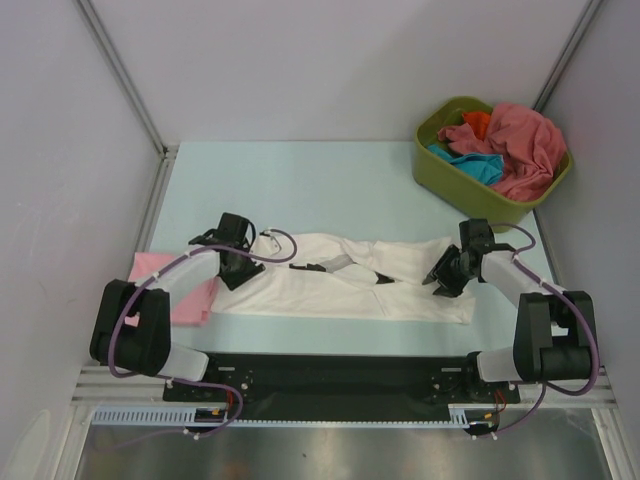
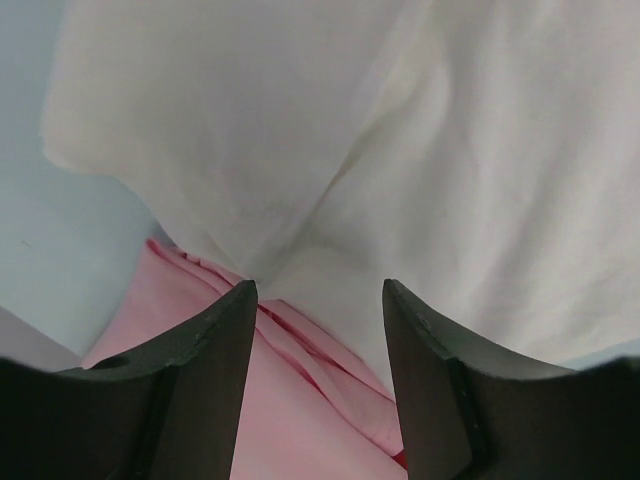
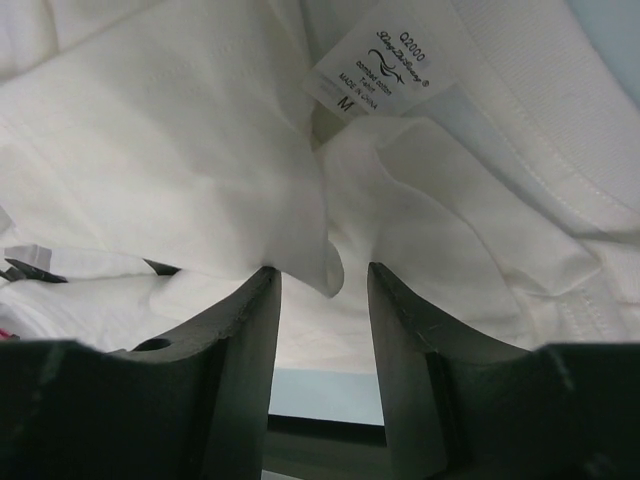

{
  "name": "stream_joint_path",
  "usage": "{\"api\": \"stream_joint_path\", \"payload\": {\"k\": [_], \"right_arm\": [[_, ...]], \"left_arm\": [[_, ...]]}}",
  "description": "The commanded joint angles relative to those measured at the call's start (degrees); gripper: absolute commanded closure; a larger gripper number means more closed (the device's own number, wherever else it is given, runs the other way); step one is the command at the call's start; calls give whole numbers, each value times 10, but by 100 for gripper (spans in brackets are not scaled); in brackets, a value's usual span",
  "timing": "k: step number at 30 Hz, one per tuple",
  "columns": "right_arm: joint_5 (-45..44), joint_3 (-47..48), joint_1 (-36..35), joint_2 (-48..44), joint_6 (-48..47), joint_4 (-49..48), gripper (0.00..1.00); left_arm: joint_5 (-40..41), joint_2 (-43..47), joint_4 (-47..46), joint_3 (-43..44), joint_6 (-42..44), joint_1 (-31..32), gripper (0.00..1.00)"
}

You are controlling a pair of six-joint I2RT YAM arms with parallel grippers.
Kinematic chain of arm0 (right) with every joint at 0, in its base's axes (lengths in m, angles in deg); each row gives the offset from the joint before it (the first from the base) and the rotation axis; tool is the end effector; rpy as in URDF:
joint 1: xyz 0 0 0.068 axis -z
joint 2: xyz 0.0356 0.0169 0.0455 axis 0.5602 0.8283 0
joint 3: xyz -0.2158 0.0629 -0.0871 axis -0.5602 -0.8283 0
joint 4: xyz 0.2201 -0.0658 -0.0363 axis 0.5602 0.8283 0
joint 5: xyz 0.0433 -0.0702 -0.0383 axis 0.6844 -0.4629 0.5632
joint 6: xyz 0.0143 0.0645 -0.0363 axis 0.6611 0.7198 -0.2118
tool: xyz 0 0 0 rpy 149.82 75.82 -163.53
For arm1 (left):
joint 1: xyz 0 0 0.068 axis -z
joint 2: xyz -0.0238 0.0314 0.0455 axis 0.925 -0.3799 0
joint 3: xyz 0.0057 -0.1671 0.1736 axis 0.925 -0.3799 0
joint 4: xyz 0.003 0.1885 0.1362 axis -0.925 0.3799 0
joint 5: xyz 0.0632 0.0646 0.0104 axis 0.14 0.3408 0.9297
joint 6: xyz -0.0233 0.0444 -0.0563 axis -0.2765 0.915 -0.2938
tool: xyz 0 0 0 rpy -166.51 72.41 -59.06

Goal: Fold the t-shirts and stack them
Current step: Fold the tshirt

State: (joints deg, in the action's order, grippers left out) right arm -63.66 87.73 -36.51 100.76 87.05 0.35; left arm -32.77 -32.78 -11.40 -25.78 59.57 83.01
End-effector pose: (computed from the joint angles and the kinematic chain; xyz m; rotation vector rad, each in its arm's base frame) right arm 0.2277 0.0224 0.1279 0.8516 2.7074 0.4536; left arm 0.2361 -0.0596 0.1352 1.3188 2.4587 0.2230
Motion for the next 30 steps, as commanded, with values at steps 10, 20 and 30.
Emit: {"api": "stream_joint_path", "payload": {"k": [10, 20, 30], "right_arm": [[13, -8, -7, 13, 22, -47, 59], [-4, -7, -2, 6, 18, -31, 87], [-14, 11, 9, 1, -3, -12, 100]], "left_arm": [[-17, -4, -61, 40, 39, -17, 43], [1, -44, -107, 29, 41, -41, 52], [-10, -61, -111, 33, 36, -41, 69]]}}
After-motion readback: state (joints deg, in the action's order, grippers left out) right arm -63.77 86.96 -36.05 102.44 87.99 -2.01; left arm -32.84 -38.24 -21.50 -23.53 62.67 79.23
